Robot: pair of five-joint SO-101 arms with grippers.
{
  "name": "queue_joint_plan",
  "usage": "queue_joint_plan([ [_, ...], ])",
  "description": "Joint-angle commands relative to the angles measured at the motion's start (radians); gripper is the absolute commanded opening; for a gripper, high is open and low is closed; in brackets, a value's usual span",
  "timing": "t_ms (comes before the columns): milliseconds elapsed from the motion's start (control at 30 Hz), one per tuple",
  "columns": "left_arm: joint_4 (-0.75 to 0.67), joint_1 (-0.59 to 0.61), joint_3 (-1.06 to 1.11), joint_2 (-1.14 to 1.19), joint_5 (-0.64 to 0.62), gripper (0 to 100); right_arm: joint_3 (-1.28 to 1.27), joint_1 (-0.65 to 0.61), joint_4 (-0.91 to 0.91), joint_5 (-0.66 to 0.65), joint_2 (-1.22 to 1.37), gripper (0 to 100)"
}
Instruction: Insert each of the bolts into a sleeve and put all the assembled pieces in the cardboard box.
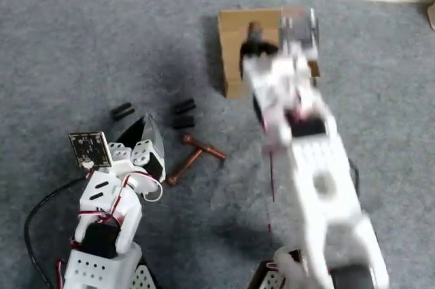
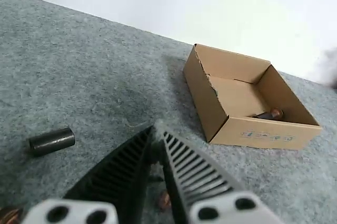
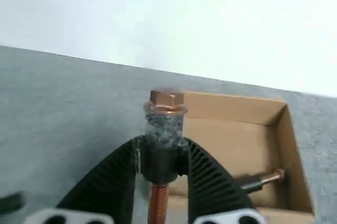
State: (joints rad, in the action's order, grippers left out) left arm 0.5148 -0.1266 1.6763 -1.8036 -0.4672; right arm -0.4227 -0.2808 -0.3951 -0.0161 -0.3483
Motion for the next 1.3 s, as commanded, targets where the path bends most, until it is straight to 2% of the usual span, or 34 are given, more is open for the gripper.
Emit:
queue_joint_plan([
  [0, -0.011, 0.013, 0.019, -0.005, 0.005, 1, 0.394, 0.074, 0.001, -0.015, 0.470, 0.4],
  [167, -0.011, 0.013, 0.019, -0.005, 0.005, 1, 0.743, 0.154, -0.054, -0.014, 0.854, 0.4],
  [400, -0.012, 0.012, 0.019, -0.005, 0.005, 1, 1.104, 0.216, -0.318, -0.017, 1.041, 1.0],
  [467, -0.012, 0.012, 0.019, -0.005, 0.005, 1, 1.178, 0.217, -0.386, -0.014, 1.052, 2.0],
  [533, -0.012, 0.012, 0.019, -0.005, 0.005, 1, 1.236, 0.214, -0.458, -0.014, 1.055, 7.5],
  [733, -0.011, 0.012, 0.019, -0.005, 0.005, 1, 1.282, 0.179, -0.661, -0.012, 1.055, 40.8],
  [800, -0.011, 0.012, 0.019, -0.005, 0.005, 1, 1.287, 0.170, -0.754, -0.012, 1.050, 46.7],
  [1033, -0.011, 0.012, 0.019, -0.005, 0.005, 1, 1.451, 0.105, -1.049, 0.011, 0.974, 47.1],
  [1267, -0.009, 0.013, 0.019, -0.005, 0.005, 1, 1.821, -0.044, -1.374, 0.276, 0.839, 47.1],
])
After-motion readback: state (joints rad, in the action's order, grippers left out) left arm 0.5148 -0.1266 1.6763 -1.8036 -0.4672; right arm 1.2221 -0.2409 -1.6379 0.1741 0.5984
